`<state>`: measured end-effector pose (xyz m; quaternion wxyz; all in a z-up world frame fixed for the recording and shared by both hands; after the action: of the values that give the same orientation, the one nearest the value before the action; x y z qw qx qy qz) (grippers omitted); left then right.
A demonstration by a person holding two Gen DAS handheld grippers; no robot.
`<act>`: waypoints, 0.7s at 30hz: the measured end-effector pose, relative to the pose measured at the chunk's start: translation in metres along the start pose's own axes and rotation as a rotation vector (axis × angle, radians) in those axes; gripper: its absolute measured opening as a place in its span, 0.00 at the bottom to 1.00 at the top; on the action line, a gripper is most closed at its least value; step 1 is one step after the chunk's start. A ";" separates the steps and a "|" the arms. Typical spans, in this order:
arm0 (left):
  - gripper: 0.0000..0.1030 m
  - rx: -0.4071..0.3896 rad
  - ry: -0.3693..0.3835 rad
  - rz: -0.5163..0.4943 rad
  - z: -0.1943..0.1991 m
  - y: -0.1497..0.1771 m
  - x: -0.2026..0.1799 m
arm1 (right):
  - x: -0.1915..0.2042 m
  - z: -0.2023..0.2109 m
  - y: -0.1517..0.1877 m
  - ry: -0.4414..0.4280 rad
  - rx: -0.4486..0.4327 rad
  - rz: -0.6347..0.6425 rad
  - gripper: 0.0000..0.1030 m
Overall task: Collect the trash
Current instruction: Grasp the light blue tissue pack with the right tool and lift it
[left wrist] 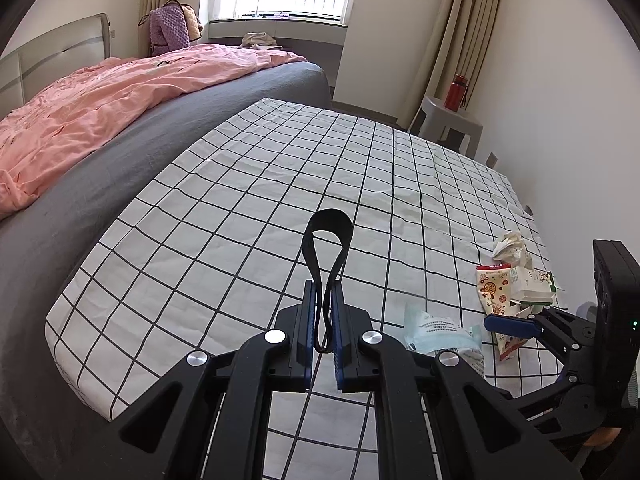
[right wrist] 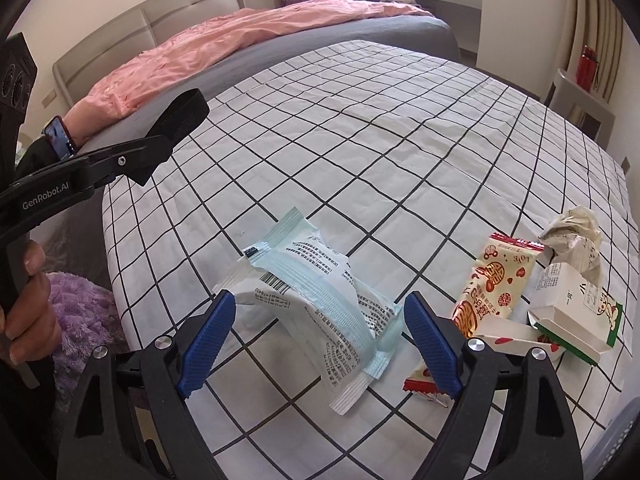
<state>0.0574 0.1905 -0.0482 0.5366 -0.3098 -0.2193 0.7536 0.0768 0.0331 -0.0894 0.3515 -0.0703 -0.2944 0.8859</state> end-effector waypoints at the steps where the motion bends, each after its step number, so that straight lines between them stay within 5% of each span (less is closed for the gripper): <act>1: 0.08 0.000 0.001 -0.002 0.000 0.000 0.000 | 0.000 -0.002 -0.001 -0.005 0.004 0.002 0.83; 18: 0.08 -0.006 0.011 0.015 0.004 -0.001 0.005 | 0.015 -0.006 0.009 -0.135 0.036 -0.096 0.84; 21: 0.08 -0.006 0.012 0.018 0.004 -0.001 0.005 | 0.015 -0.006 0.007 -0.092 0.025 -0.104 0.84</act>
<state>0.0540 0.1958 -0.0459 0.5301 -0.3178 -0.2154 0.7560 0.0636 0.0413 -0.0969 0.3842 -0.0097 -0.3025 0.8722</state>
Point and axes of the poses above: each gripper's, at about its wrist camera, not at the fingertips, and z roughly against the way its jaws point, x to its left, y to its underside, the point moved 5 cm from there along -z, roughly the way its jaws point, and after that the axes turned 7 degrees about z, right-handed, at the moved point
